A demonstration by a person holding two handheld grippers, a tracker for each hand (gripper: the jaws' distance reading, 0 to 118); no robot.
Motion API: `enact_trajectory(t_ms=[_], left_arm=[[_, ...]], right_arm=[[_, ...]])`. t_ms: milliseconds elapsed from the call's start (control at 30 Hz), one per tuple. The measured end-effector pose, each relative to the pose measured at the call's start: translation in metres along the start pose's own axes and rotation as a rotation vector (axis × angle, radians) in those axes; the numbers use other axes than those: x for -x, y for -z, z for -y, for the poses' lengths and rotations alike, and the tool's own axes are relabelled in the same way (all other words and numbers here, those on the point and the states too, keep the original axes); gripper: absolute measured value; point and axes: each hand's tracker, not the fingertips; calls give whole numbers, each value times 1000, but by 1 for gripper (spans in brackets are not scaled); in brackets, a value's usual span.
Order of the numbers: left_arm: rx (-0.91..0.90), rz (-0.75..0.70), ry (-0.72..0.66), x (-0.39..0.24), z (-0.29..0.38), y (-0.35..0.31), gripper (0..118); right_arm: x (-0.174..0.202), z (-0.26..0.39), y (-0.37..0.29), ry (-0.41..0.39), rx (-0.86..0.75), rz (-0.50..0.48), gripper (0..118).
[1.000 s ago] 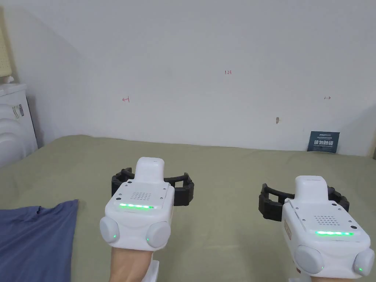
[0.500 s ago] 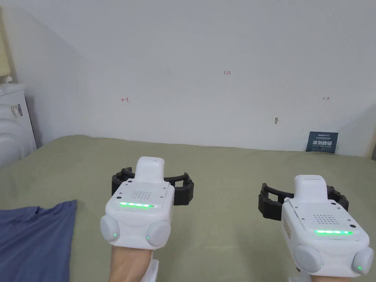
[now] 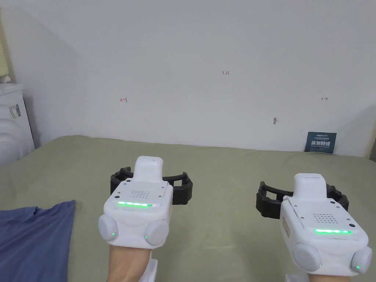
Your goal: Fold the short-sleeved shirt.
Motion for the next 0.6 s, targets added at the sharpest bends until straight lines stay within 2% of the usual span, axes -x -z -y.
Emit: enact_trajectory(t_ms=[33,67,100,133,200,233,300,467,600], left_arm=[[-1,-4,0,0,0,0,118],[2,-4,-1,0,0,0,111],[7,-15,0,0,0,0,81],[7,-21,5,0,-1,-1,0],[36,-46,27,-4,-3,7,0],[7,-72,21,-11,-6,9,0],[58,-13,7,-13,-10,14,0],[63,2,15,-22,-14,19,0],[64,8,27,-27,-15,21,0]], right_arm=[[-1,-1,0,2,6,-1,111],[-1,-2,0,8,24,2,94],[-2,-4,0,15,30,-2,54],[-1,-6,1,15,41,10,0],[1,-6,12,-7,50,50,0],[0,-1,12,-4,22,115,0],[-3,-2,15,21,83,34,0],[-1,5,14,-26,58,37,0],[-3,3,17,-2,74,36,0]])
